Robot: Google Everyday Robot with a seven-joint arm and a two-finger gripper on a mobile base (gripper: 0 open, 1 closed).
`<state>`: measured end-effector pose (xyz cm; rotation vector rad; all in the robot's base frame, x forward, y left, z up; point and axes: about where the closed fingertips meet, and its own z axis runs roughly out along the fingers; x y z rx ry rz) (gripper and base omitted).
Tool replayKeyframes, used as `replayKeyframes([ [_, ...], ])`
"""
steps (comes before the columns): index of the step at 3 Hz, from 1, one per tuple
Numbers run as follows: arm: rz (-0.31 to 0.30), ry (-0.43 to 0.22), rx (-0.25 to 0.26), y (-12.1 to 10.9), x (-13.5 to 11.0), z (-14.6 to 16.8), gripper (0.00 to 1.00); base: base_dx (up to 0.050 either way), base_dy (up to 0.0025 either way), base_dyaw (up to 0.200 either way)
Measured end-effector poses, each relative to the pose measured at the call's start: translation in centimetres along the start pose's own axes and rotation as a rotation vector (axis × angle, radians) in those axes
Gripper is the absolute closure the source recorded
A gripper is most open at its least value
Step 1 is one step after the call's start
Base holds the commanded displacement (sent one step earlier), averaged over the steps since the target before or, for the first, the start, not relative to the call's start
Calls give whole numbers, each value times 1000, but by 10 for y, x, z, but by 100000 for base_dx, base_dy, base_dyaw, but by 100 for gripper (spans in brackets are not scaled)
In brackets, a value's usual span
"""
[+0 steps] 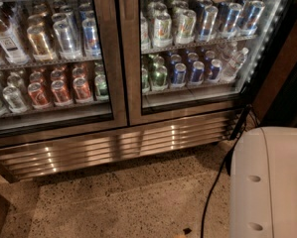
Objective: Open right fridge door
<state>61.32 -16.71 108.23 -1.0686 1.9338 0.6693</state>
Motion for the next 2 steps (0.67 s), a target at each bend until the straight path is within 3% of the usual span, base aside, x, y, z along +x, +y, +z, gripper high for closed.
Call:
replayKeyframes([
  [1, 18, -46, -157, 0, -1, 65, 0, 0, 0, 0],
  [2, 23, -101, -399, 50, -16, 143, 0, 0, 0, 0],
])
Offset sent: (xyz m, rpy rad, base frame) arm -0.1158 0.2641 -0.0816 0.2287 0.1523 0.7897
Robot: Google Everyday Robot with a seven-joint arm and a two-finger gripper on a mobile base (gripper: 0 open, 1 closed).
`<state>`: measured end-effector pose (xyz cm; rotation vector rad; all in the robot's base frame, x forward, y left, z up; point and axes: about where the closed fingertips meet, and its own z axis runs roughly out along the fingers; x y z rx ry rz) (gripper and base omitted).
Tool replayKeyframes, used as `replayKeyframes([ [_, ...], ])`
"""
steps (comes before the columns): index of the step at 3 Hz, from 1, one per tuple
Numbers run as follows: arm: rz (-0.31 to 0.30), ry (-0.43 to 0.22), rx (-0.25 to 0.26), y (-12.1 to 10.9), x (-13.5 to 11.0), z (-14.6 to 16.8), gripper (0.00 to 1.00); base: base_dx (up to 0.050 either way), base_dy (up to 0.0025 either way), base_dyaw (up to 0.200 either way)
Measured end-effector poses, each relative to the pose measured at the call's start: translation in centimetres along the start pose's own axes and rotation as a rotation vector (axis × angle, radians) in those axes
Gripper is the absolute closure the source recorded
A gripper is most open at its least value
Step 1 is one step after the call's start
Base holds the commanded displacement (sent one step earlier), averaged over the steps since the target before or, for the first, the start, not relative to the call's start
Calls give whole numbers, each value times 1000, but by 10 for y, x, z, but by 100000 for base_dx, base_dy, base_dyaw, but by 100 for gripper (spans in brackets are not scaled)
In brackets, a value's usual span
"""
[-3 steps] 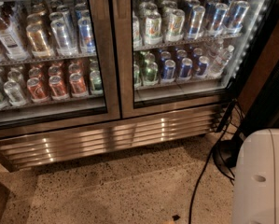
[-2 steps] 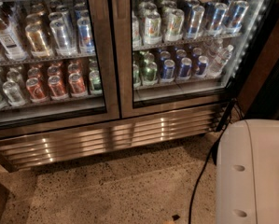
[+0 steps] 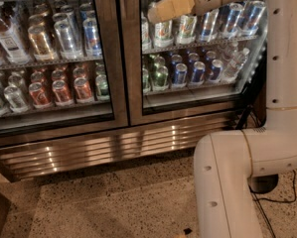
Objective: Open right fridge door
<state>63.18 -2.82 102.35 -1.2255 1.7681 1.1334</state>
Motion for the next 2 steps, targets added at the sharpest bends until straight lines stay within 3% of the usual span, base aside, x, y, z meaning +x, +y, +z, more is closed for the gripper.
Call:
replayKeyframes([
  [1, -53, -31, -72, 29, -8, 11, 0, 0, 0, 0],
  [2, -52, -38, -72, 27, -11, 13, 0, 0, 0, 0],
])
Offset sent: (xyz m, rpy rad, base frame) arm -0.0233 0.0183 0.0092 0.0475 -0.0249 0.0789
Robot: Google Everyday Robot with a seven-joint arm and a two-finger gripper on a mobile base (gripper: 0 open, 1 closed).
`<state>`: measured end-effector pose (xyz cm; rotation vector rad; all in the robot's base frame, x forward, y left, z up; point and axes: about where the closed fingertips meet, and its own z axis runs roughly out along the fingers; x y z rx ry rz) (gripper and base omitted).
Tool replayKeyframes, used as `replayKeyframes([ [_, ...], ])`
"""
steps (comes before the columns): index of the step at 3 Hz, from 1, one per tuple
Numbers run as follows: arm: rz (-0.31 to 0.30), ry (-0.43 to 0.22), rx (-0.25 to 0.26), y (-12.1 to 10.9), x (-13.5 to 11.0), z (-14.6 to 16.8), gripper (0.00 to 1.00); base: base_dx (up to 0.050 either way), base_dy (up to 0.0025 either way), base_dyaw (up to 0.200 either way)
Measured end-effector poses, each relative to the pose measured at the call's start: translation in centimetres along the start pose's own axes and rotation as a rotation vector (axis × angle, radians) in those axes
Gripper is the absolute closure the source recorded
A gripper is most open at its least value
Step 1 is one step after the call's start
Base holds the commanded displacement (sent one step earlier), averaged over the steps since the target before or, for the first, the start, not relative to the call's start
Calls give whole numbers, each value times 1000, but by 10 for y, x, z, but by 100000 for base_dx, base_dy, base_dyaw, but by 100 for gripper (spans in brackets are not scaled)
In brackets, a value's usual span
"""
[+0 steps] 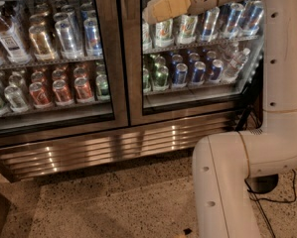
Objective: Open right fridge door
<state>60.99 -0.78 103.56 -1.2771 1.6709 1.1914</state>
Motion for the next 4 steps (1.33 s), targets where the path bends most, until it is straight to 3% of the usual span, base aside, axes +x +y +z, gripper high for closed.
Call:
replayKeyframes([
  [1, -16, -24, 13, -4, -4, 8, 0, 0, 0, 0],
  [2, -99, -5, -42, 9, -26, 22, 0, 0, 0, 0],
  [3, -142, 37, -219, 60, -79, 57, 0, 0, 0, 0],
  [4, -119, 33, -416, 135, -142, 81, 0, 0, 0, 0],
])
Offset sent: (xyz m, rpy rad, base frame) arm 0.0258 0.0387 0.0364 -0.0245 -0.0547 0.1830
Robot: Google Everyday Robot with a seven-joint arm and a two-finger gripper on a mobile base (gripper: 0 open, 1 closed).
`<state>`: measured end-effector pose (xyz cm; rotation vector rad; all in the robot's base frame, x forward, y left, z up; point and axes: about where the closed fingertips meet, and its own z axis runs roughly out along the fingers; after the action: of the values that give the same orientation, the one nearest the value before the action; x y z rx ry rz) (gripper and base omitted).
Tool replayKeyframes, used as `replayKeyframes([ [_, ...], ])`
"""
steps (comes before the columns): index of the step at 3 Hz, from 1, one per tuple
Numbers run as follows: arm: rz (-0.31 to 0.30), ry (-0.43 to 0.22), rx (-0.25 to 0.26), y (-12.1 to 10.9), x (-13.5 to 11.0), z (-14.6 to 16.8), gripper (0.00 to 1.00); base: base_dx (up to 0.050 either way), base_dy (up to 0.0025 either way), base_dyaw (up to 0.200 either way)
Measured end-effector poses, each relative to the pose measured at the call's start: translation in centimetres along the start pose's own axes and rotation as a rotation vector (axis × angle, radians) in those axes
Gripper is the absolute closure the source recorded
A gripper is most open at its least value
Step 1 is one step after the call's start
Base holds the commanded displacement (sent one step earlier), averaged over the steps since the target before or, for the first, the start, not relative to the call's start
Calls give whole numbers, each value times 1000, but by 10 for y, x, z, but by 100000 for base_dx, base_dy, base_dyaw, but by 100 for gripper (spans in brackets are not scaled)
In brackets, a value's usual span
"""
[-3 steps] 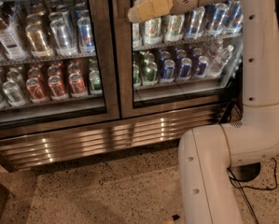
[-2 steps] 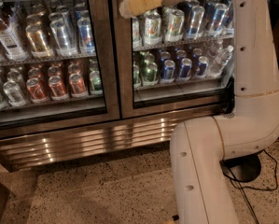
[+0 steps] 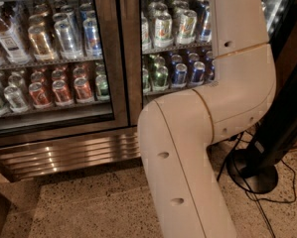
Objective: Open right fridge door
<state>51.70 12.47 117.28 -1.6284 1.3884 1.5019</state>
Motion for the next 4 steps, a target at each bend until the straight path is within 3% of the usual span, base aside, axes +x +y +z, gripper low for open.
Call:
replayKeyframes([
  [1, 189, -38, -195, 32, -35, 19, 0, 0, 0, 0],
  [2, 347, -73, -205, 9, -37, 22, 0, 0, 0, 0],
  [3, 352, -78, -202, 6, -36, 22, 0, 0, 0, 0],
  [4, 457, -69, -220, 12, -28, 6, 0, 0, 0, 0],
])
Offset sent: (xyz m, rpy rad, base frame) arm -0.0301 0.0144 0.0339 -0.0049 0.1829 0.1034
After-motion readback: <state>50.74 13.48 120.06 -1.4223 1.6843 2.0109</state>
